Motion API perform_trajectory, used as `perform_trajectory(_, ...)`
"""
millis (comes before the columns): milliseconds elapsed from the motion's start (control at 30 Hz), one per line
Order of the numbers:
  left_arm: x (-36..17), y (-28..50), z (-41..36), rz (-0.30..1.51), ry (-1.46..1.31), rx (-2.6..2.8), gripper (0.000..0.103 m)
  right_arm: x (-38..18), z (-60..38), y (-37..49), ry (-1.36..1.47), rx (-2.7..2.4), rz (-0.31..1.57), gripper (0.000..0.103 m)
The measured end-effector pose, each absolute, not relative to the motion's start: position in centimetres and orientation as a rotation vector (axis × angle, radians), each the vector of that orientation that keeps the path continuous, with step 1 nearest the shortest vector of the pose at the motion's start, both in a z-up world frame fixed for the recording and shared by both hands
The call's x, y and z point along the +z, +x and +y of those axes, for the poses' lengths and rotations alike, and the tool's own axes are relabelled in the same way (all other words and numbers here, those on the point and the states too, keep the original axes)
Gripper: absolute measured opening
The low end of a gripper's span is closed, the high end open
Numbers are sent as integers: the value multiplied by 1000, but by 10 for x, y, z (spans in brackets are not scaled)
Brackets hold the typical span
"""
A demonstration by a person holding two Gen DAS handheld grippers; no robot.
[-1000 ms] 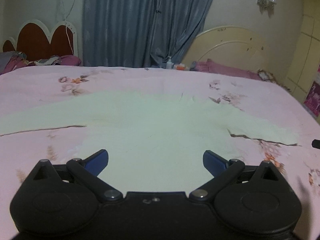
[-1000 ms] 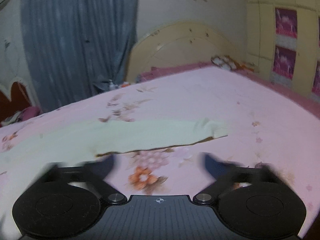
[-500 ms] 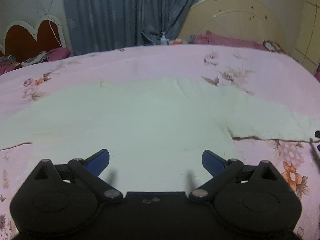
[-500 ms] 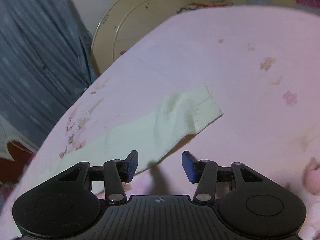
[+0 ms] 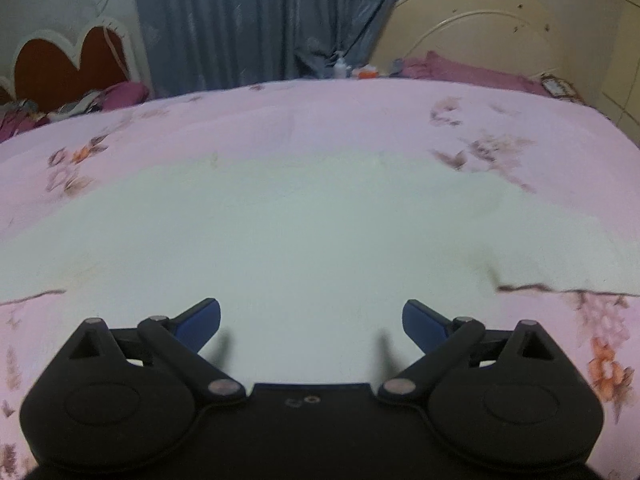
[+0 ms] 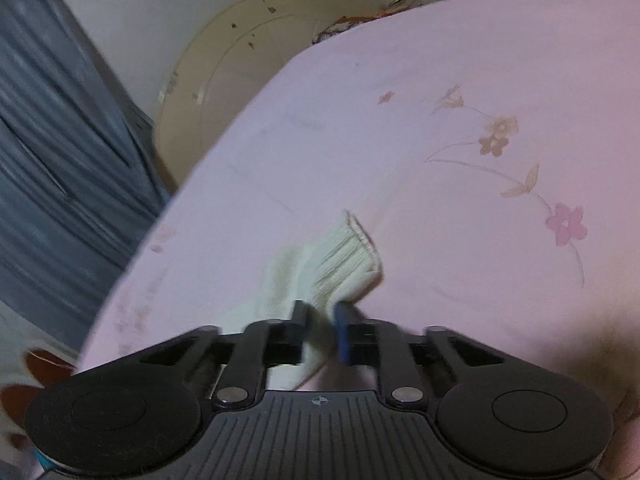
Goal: Fold small clothes
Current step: 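Lift the sleeve cuff with the right gripper and fold it across the sweater body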
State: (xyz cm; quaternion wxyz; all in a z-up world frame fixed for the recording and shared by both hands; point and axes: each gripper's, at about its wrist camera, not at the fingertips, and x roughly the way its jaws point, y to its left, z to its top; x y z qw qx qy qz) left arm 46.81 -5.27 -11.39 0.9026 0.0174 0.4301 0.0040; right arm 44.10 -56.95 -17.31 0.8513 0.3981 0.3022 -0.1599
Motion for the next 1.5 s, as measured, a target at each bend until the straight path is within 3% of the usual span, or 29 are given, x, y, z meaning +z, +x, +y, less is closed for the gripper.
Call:
perform_trajectory(267,-117,454,23,879,-24,29,98,-133,-532,439,661,-313,623,4)
perform_trajectory(533,-112,455,93,850,-80,16,94,-66,-369,458,410,-32,598,0)
perform_trajectory(733,-108,442,150,845,-110,32,91,-62,-233,469,287,162,630,0)
perform_trajectory(867,-108,430,184,842,-160,62,94,-66,-202,468,226,65,623,0)
perform_trajectory(933,-112,428,191,848,-182,69,95,-69,-213,463,168,-44,626,9)
perform_trajectory(967,-115,428,192,854,-194,71,95,-71,-223,457,142,-85,620,46)
perform_trajectory(1000,-119,429,192,860,-202,70,95,-72,-235,453,117,-129,593,69)
perform_trajectory(1133,-128,437,176,880,-202,50,95,-90,-286,453,30,-247,651,69)
perform_trajectory(1200,-130,440,165,882,-187,40,95,-104,-313,453,30,-289,702,55)
perform_trajectory(1500,-126,458,109,896,-136,14,95,-140,-365,471,-1,-237,813,54)
